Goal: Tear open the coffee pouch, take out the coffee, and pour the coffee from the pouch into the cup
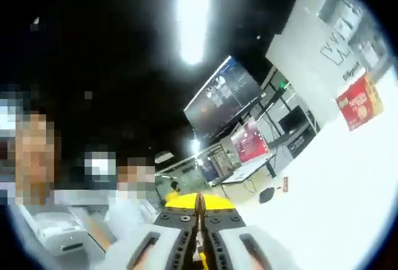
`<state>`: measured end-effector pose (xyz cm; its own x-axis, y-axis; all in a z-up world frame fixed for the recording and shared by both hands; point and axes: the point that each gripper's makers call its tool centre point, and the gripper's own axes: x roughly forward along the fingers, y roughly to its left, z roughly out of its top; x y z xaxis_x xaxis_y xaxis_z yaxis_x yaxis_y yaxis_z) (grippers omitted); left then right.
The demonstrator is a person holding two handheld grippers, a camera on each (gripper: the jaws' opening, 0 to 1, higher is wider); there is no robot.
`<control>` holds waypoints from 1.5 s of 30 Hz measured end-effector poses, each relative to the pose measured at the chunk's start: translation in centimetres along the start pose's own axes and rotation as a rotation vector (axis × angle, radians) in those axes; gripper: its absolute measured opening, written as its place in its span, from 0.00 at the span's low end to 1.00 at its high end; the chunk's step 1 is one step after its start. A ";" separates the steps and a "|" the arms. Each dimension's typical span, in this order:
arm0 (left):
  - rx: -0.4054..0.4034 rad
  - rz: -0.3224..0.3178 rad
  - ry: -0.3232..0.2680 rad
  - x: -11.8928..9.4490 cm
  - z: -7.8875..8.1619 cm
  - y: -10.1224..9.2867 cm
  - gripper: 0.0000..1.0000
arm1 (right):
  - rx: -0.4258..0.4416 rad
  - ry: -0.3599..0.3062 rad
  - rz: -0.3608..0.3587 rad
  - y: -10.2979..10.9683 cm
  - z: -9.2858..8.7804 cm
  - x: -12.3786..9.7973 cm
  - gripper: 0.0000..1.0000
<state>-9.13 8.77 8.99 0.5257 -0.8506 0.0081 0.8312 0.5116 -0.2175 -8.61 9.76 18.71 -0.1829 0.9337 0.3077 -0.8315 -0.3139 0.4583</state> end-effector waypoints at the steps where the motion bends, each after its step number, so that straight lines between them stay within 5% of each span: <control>1: 0.002 -0.009 0.006 0.2 0.1 0.0 0.10 | -0.020 -0.001 0.002 0.0 0.2 -0.1 0.02; 4: 0.016 -0.011 0.009 0.4 0.3 0.2 0.10 | -0.208 0.005 -0.040 -0.3 0.8 -0.3 0.08; 6: 0.019 -0.011 0.001 0.4 0.6 0.3 0.10 | -0.210 0.009 -0.036 -0.1 0.8 -0.3 0.15; 15: 0.021 -0.038 0.005 0.2 0.1 0.6 0.10 | -0.241 0.060 -0.045 -1.1 0.7 0.0 0.06; 24: 0.007 -0.027 0.012 -0.4 -0.2 1.0 0.10 | -0.177 0.119 -0.042 -1.3 0.0 1.6 0.02; 28: 0.011 -0.017 0.005 -0.1 0.6 1.5 0.10 | -0.279 0.070 -0.076 -1.8 1.2 1.8 0.04; 30: 0.011 0.000 0.000 -0.1 1.1 1.9 0.10 | -0.342 0.080 -0.103 -2.1 1.3 1.7 0.14; 34: 0.003 0.002 -0.038 -0.2 2.0 2.3 0.10 | -0.311 0.106 -0.098 -2.9 0.7 1.7 0.13; 45: 0.002 0.007 0.008 -0.2 1.5 4.2 0.10 | -0.240 0.124 -0.069 -4.4 1.2 3.1 0.03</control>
<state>-5.50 11.31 9.54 0.5301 -0.8480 -0.0007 0.8280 0.5178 -0.2152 -4.91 13.79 18.65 -0.1720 0.9701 0.1715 -0.9421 -0.2129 0.2592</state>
